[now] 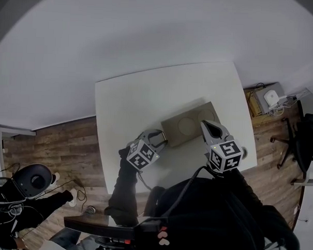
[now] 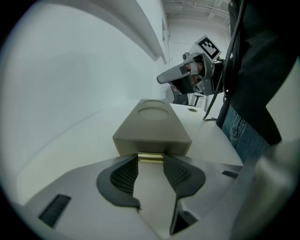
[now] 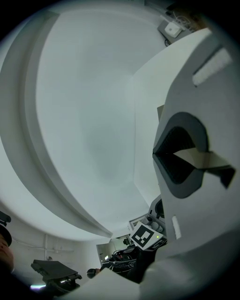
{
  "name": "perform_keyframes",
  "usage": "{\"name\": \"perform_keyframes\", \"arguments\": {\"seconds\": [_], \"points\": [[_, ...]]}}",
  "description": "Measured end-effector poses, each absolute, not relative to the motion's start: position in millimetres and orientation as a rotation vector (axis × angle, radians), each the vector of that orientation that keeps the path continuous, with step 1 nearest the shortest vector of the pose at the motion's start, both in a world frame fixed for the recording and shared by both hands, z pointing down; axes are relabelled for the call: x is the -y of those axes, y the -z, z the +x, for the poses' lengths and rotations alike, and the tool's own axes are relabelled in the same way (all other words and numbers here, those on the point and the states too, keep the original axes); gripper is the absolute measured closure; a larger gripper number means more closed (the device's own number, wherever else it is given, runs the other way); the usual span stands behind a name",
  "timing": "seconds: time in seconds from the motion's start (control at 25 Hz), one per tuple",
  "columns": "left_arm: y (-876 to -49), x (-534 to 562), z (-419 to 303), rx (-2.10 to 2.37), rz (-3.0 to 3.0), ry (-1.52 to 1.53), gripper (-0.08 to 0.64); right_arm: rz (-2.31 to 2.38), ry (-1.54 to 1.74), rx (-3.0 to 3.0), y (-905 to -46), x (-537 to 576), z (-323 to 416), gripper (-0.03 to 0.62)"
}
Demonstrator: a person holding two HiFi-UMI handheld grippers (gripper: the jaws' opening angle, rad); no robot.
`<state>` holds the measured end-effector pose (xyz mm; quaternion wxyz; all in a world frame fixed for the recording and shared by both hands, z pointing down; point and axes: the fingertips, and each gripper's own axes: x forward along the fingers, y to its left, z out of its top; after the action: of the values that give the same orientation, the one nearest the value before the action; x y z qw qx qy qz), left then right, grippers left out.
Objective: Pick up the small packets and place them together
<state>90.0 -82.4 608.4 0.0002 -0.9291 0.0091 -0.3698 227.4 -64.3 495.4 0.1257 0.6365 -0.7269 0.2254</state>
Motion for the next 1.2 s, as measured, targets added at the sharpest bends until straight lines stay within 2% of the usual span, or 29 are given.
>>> {"name": "perform_keyframes", "arguments": {"seconds": [1.2], "points": [[-611.9,89.0,11.3,-0.255,-2.887,1.262,0.399,1.749,-0.606,2.204,-491.9,65.2,193.6,0.591]]}}
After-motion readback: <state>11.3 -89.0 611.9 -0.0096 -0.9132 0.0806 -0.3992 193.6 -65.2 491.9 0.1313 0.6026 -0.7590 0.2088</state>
